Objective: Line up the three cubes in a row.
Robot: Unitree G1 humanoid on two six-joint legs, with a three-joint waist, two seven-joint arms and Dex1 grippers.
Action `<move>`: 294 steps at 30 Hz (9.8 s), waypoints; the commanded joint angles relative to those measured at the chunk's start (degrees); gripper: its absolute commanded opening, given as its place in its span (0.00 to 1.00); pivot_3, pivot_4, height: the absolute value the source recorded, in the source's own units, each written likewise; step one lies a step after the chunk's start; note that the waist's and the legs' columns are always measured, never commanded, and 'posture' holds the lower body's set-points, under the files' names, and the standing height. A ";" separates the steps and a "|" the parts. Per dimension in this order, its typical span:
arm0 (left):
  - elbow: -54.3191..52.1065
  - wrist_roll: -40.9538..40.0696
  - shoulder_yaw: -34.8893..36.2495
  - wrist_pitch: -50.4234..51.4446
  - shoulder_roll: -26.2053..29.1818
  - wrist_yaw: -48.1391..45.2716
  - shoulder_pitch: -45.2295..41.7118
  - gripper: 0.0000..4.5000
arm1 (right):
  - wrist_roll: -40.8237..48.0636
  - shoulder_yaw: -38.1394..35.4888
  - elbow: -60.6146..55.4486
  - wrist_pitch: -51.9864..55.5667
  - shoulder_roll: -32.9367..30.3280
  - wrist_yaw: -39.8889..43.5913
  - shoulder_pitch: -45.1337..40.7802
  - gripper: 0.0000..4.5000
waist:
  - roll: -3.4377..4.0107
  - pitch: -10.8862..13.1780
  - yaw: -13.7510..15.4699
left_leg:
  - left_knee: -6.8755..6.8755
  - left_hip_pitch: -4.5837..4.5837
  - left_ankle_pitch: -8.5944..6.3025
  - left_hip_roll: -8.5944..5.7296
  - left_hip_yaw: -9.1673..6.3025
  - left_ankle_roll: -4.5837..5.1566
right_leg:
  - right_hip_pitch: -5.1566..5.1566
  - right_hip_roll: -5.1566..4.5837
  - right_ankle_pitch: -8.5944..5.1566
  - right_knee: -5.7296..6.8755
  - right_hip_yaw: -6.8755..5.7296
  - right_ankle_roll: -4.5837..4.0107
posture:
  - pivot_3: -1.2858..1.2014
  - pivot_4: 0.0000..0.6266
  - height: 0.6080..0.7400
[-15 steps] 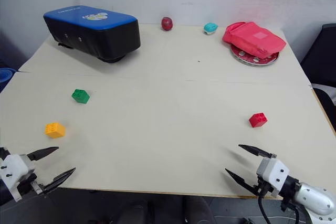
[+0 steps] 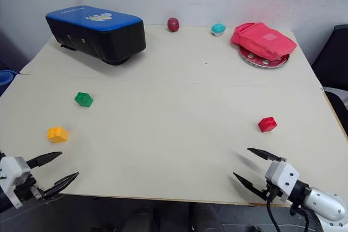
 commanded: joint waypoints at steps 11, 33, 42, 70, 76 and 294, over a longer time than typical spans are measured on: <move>-5.93 -5.75 -2.35 6.81 2.23 -1.29 -6.09 0.99 | 1.92 -1.87 -6.88 4.53 3.84 -7.82 2.36 1.00 | 0.00 0.00 0.01 | 0.03 0.02 0.02 0.00 0.00 -0.03 | 0.05 -0.02 0.00 0.04 -0.05 -0.01 | 0.52 0.24 1.00; -9.82 -6.11 -26.43 14.11 -0.66 0.02 -32.05 0.99 | 9.22 -12.00 -11.68 27.12 7.80 -27.80 -6.28 1.00 | 0.24 0.03 -1.35 | 0.03 0.11 0.40 -0.04 0.29 -0.30 | 0.04 -0.24 -0.10 0.56 -0.11 0.20 | 0.52 0.24 1.00; -12.44 -5.69 -26.36 14.30 -1.07 2.11 -30.66 0.99 | 3.37 -4.69 3.58 37.29 2.83 -30.62 -28.55 1.00 | 0.22 0.04 -0.44 | 0.07 -0.09 0.38 -0.17 0.17 -0.25 | -0.07 -0.31 -0.19 0.52 -0.14 0.40 | 0.52 0.24 1.00; -12.36 -6.21 -21.48 14.79 1.60 2.55 -27.18 1.00 | 5.79 8.86 0.99 32.50 -2.22 -0.87 -37.88 0.33 | 0.28 0.08 -1.77 | 0.24 -0.88 0.68 -0.20 0.20 -0.28 | -0.92 -0.29 -0.15 0.87 -0.11 0.48 | 0.52 0.24 1.00; -13.03 -5.76 -18.23 14.34 2.50 1.38 -20.27 1.00 | 1.37 26.87 7.72 32.46 1.20 12.44 -53.21 0.33 | 0.26 0.09 -1.76 | 0.19 -0.87 0.72 -0.15 -0.03 -0.31 | -0.93 -0.28 -0.14 0.86 -0.25 0.45 | 0.52 0.24 1.00; 1.28 3.70 -3.68 24.90 -12.45 42.49 -25.83 0.91 | 17.82 12.48 -8.21 17.60 4.34 14.75 -29.72 1.00 | -0.31 -0.03 0.02 | 0.81 -0.94 0.33 -0.29 -0.27 0.04 | -0.71 -0.44 -0.04 0.91 -0.29 0.58 | 0.52 0.24 1.00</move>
